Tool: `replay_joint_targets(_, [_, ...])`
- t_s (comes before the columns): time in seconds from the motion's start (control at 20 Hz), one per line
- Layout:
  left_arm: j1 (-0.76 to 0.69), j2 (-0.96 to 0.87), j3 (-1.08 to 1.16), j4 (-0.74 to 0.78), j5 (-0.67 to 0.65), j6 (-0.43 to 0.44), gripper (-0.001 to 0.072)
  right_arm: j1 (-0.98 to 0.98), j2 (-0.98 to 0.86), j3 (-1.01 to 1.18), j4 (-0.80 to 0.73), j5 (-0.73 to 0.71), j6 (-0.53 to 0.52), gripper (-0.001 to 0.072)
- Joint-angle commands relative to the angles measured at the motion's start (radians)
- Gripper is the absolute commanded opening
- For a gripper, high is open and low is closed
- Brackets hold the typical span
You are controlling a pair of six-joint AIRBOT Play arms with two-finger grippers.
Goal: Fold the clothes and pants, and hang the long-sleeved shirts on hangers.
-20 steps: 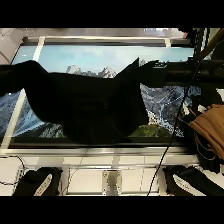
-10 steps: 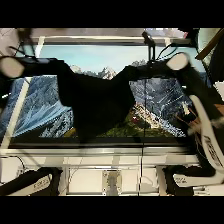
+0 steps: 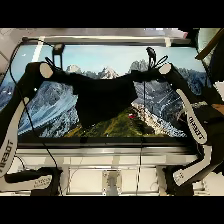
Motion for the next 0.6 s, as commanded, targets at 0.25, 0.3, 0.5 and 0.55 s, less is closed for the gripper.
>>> replay_joint_targets(0.25, [-0.219,0.142,-0.435,0.021,-0.002,-0.157,0.0022,-0.038,-0.013,-0.092,-0.206,0.216,-0.006,0.0044])
replay_joint_targets(0.3, [-0.233,0.14,-0.463,0.058,0.023,-0.203,0.0022,-0.038,-0.013,-0.11,-0.208,0.214,-0.006,0.0044])
replay_joint_targets(0.5, [-0.267,0.124,-0.478,0.129,0.021,-0.282,0.0024,-0.038,-0.019,-0.125,-0.207,0.194,-0.004,0.0045])
replay_joint_targets(0.55, [-0.276,0.121,-0.478,0.127,0.014,-0.282,0.0026,-0.038,-0.019,-0.124,-0.207,0.196,-0.002,0.0045])
